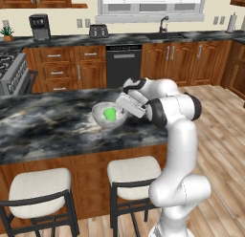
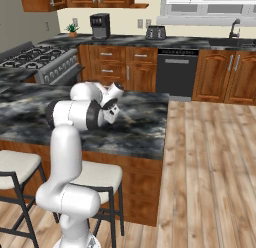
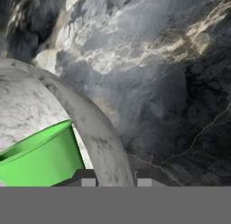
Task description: Place the cup inside the bowl on the dining table and move the bowl to any counter.
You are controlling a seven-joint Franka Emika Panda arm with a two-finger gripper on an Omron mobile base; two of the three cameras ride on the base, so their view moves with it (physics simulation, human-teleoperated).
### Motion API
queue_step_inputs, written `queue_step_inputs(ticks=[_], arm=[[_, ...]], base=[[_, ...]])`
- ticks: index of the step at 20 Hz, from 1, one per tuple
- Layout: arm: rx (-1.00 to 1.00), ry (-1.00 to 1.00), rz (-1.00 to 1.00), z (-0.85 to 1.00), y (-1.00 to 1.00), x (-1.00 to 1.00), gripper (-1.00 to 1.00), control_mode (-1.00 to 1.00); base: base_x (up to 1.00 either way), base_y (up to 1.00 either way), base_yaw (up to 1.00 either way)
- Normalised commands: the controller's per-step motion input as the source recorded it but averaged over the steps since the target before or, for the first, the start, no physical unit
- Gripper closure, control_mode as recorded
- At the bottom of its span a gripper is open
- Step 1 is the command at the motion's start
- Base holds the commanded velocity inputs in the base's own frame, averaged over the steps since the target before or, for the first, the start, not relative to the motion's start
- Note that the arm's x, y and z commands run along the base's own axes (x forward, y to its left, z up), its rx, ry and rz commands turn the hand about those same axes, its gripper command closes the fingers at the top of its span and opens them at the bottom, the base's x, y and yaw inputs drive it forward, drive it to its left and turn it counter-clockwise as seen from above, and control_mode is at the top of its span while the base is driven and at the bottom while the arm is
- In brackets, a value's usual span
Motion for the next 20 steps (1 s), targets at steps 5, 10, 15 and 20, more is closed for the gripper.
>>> queue_step_inputs(ticks=[5,10,15,20], arm=[[0.00,0.00,0.00,0.37,0.00,-0.10,1.00,-1.00],[0.00,0.00,0.00,0.32,-0.06,-0.34,1.00,-1.00],[0.00,0.00,0.00,0.26,-0.13,-0.43,1.00,-1.00],[0.00,0.00,0.00,0.21,-0.10,-0.43,1.00,-1.00]], base=[[0.00,0.00,0.00],[0.00,0.00,0.00],[0.00,0.00,0.00],[0.00,0.00,0.00]])
